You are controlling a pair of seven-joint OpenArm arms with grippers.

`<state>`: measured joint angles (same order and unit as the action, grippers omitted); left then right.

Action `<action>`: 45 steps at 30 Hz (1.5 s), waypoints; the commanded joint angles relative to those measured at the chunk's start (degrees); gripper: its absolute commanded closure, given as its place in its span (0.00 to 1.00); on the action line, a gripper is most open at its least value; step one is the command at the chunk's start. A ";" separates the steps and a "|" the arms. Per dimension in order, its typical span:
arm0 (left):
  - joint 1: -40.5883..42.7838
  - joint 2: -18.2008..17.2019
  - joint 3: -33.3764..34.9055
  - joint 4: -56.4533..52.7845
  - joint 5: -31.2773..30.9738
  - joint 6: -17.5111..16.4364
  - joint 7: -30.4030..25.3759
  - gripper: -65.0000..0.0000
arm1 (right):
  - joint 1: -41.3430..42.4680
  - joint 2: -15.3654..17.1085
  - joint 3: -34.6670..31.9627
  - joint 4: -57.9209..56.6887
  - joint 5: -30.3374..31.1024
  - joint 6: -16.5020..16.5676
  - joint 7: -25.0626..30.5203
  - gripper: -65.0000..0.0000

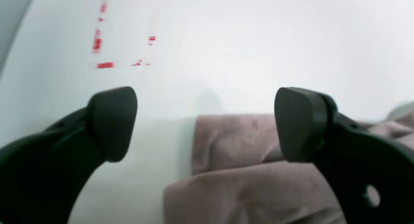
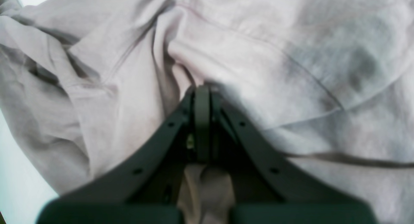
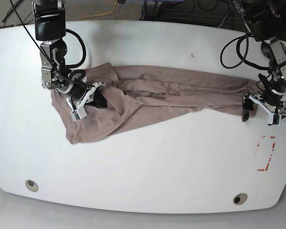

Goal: Layout the t-shirt on the table in an organized manner, then fold the t-shirt properly
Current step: 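Release the strip end and reposition the left gripper over it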

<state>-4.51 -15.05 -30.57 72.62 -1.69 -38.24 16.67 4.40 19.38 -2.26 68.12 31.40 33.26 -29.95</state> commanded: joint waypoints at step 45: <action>13.70 0.41 -7.02 10.15 -0.81 -1.76 -1.41 0.00 | -0.76 -1.22 -0.42 -0.73 -3.66 -0.95 -4.99 1.00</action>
<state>9.80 -14.35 -37.28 81.84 -1.50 -39.92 16.71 4.38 17.80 -2.28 68.07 31.40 33.21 -29.93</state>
